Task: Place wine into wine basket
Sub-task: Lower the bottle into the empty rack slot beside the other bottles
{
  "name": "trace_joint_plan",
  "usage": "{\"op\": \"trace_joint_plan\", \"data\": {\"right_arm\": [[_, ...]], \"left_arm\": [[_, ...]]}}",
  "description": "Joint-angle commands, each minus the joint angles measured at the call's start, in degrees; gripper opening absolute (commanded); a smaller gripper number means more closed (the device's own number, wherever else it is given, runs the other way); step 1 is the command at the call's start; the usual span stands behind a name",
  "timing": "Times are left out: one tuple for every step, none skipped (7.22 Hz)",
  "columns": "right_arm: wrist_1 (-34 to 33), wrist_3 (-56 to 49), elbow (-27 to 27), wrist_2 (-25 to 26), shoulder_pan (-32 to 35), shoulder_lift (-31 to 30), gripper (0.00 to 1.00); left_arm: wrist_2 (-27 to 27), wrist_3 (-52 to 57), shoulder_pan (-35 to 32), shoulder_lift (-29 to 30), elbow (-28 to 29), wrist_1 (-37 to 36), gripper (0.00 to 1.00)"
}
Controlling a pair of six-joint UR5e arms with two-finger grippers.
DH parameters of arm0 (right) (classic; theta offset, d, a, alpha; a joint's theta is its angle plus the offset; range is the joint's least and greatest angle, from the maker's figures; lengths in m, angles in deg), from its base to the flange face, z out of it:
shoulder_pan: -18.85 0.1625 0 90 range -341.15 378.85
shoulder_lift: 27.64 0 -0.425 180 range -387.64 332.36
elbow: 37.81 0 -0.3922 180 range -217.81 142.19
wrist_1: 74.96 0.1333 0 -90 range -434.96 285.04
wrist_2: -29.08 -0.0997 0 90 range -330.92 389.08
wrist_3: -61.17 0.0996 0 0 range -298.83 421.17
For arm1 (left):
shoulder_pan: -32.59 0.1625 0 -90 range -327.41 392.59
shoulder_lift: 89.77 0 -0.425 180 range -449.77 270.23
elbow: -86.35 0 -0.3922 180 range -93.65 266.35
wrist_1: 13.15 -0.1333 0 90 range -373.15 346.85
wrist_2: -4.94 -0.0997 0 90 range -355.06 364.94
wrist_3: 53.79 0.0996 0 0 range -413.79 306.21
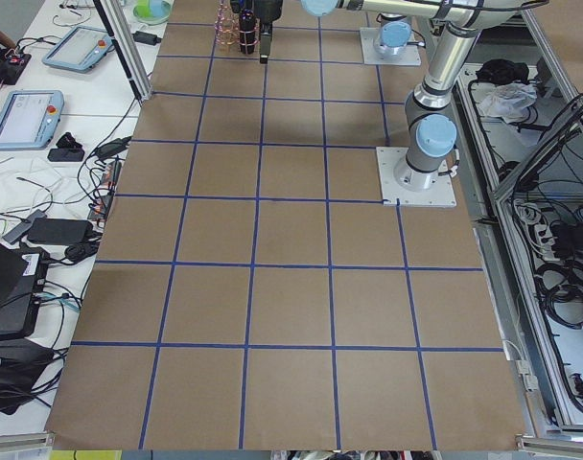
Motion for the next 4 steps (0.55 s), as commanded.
{"op": "trace_joint_plan", "data": {"right_arm": [[-0.04,0.00,-0.07,-0.09,0.03,0.70,0.00],[-0.04,0.00,-0.07,-0.09,0.03,1.14,0.00],[-0.04,-0.09,-0.07,-0.09,-0.06,1.58,0.00],[-0.30,-0.87,-0.07,-0.09,-0.06,2.02,0.00]], "left_arm": [[-0.08,-0.26,-0.03,0.01,-0.06,0.06,1.00],[-0.17,-0.26,-0.03,-0.08,-0.14,-0.03,1.00],[-0.25,-0.18,-0.03,-0.16,-0.49,-0.03,1.00],[-0.08,-0.26,-0.03,-0.16,-0.50,-0.03,1.00]]}}
